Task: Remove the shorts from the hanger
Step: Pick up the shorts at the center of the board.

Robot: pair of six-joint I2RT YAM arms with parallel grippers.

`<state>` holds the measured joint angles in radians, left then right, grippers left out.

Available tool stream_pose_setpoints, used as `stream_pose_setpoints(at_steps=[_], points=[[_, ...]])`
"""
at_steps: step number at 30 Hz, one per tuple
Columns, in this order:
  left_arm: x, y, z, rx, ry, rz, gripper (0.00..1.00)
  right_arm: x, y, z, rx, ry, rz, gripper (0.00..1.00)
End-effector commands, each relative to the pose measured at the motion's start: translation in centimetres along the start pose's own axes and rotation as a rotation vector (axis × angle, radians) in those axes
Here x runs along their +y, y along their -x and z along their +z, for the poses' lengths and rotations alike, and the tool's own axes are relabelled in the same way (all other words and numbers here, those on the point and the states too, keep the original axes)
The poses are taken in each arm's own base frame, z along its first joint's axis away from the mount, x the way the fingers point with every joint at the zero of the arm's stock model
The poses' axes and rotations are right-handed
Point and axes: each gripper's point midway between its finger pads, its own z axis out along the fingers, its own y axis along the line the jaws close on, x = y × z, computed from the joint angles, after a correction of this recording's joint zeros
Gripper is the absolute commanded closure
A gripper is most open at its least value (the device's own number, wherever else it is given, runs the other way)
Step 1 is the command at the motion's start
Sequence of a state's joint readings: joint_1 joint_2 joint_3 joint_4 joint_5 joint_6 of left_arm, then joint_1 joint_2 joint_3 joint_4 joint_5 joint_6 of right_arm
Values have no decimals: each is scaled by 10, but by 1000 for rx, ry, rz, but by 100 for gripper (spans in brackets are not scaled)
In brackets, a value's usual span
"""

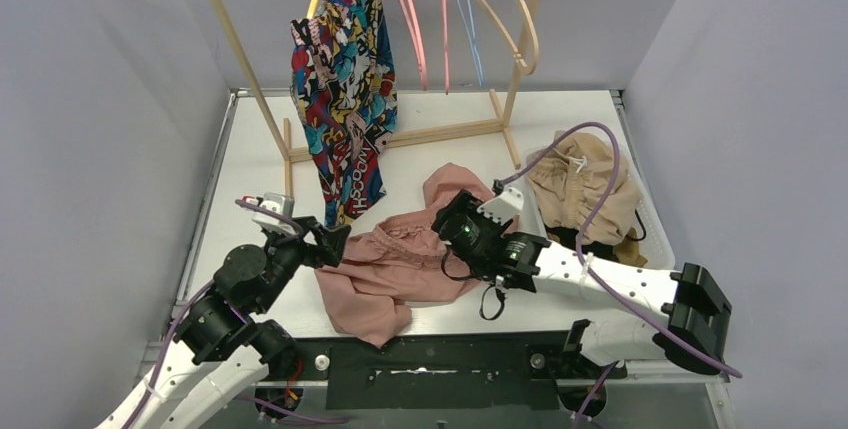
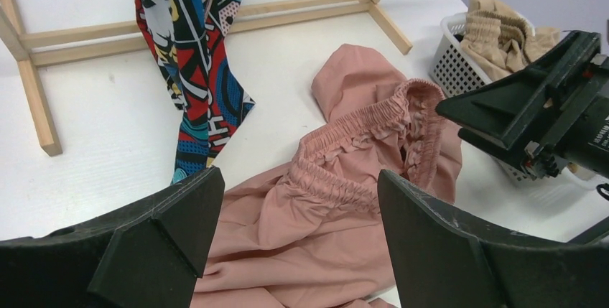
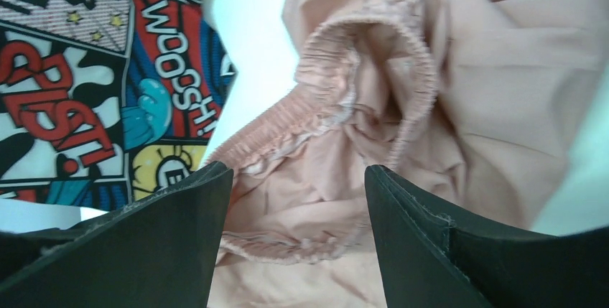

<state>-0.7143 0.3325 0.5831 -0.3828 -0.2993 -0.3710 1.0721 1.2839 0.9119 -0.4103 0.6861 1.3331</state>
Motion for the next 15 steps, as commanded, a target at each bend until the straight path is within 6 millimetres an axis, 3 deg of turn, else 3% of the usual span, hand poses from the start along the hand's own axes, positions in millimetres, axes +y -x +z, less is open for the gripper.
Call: stream_pose_setpoints(at_steps=[1, 7, 12, 15], points=[[-12, 5, 3, 24, -46, 4, 21, -1, 36, -10, -128, 36, 116, 31], [-6, -1, 3, 44, 4, -58, 21, -3, 50, -28, -113, 34, 79, 31], [-3, -14, 1, 122, 60, -159, 21, 6, 59, -43, -94, 122, 19, 30], [8, 4, -4, 91, 149, -185, 21, 14, 60, -50, -80, 188, -41, 30]])
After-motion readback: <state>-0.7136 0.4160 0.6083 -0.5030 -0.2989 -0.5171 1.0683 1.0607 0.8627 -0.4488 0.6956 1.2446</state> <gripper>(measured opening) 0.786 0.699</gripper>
